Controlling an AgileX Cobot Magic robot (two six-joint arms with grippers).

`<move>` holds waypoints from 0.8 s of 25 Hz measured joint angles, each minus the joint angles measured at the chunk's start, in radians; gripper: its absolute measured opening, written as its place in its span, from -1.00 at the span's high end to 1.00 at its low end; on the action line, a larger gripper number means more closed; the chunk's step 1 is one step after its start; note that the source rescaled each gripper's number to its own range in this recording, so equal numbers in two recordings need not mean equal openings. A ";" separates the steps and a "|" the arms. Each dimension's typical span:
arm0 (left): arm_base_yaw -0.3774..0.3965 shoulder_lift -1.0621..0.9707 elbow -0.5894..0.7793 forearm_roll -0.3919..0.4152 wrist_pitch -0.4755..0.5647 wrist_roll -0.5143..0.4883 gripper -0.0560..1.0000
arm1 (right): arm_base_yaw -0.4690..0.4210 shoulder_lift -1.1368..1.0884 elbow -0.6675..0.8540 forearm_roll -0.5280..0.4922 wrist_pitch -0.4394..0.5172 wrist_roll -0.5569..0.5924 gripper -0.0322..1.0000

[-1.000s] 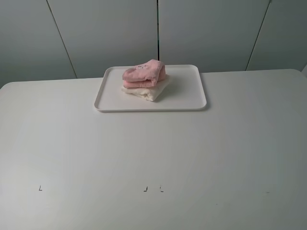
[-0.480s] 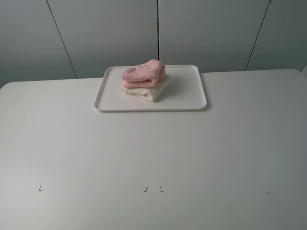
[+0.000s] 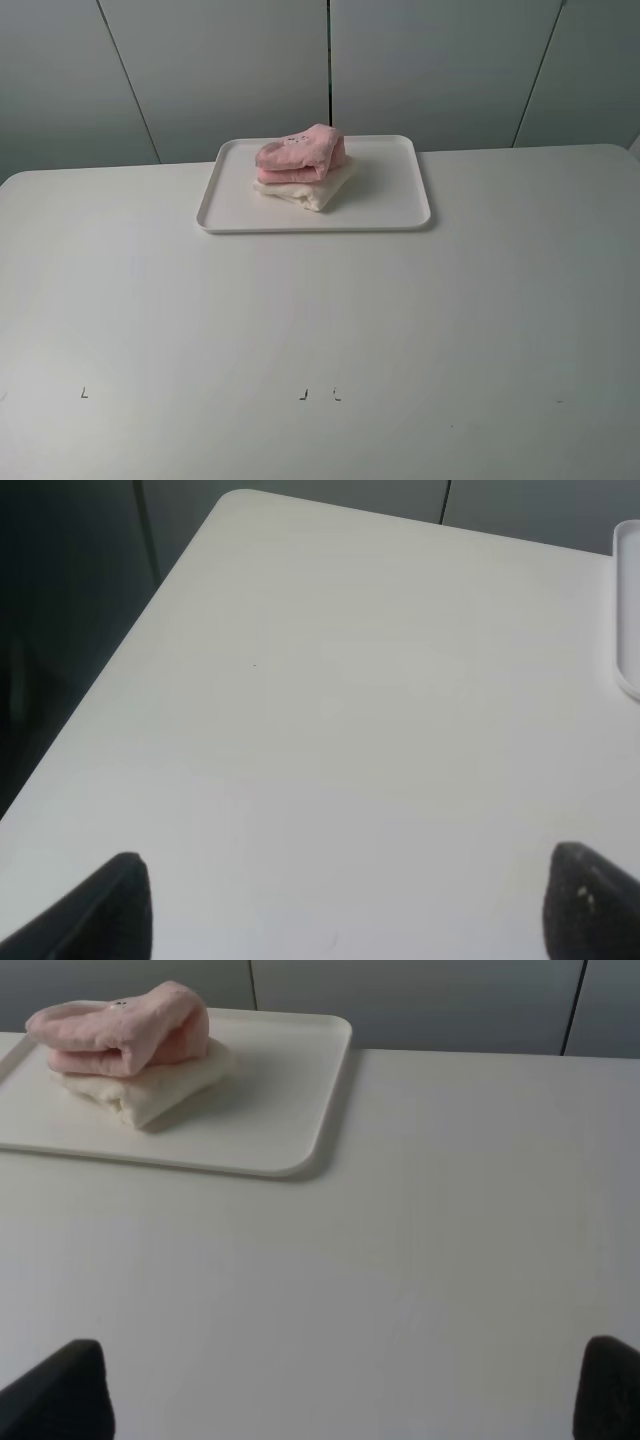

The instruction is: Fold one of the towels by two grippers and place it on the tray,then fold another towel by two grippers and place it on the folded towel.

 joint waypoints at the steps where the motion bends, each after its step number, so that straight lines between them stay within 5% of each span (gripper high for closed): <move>1: 0.000 0.000 0.000 0.000 0.000 0.000 -1.00 | 0.000 0.000 0.000 0.000 0.000 0.000 -1.00; 20: 0.000 0.000 0.000 -0.009 0.000 0.000 -1.00 | 0.049 0.000 0.000 -0.034 0.000 0.003 -1.00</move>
